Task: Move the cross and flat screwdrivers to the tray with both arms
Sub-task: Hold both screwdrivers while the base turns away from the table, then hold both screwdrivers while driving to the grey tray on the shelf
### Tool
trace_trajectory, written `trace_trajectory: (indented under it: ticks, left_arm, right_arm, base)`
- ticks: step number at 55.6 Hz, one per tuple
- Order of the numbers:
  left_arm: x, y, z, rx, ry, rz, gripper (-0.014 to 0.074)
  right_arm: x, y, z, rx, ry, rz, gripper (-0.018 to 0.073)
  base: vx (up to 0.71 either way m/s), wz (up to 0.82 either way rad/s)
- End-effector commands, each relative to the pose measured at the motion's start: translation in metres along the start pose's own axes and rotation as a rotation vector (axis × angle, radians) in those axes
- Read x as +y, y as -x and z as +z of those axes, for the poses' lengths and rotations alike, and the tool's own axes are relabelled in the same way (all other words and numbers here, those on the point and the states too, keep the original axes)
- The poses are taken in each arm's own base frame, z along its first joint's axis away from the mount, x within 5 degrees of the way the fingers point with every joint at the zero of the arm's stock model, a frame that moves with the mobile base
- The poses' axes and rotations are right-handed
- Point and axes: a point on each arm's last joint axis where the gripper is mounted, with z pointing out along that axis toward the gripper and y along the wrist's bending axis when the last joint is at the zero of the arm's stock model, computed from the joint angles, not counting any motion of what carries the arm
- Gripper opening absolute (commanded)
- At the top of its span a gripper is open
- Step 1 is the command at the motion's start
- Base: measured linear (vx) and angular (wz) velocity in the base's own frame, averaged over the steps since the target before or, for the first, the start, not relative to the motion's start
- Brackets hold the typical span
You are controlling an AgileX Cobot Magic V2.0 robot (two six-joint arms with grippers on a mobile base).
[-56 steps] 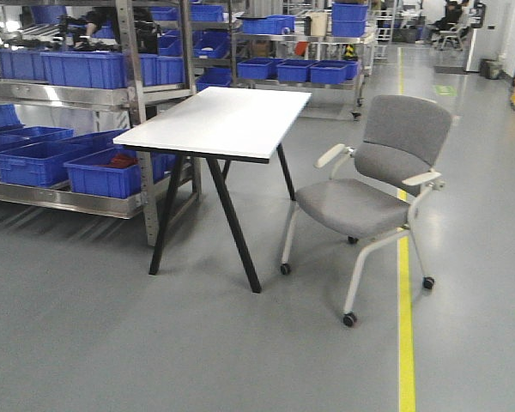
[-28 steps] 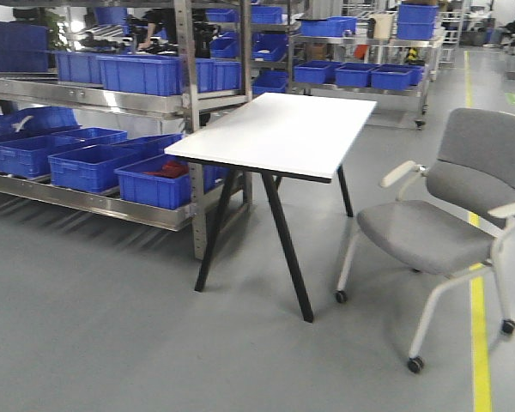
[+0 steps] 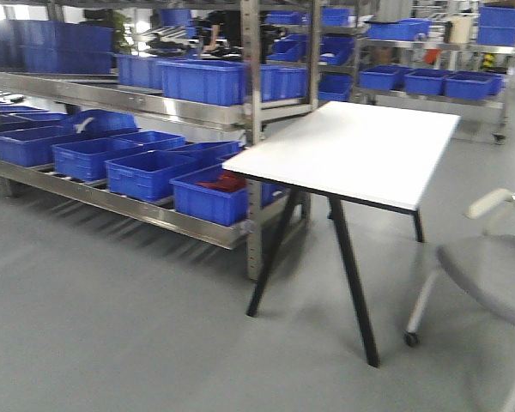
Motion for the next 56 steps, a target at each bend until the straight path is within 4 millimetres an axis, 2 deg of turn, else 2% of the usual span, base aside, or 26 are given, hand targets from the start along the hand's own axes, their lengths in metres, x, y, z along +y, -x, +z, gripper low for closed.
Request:
trace_trajectory:
  ticks: [1,56]
  left_arm:
    - [-0.0003,0.0173,-0.0069,-0.129,-0.002,-0.015,0.0000]
    - [-0.0003,0.0173,-0.0069,-0.129,-0.002,-0.015,0.0000]
  right_arm:
    - [-0.0006,0.0174,-0.0032,-0.122,-0.010,-0.005,0.0000]
    - [-0.0006,0.0173,-0.0032,-0.122,-0.010,-0.005,0.0000]
  base:
    - [0.43,0.40]
    - [0.46,0.57]
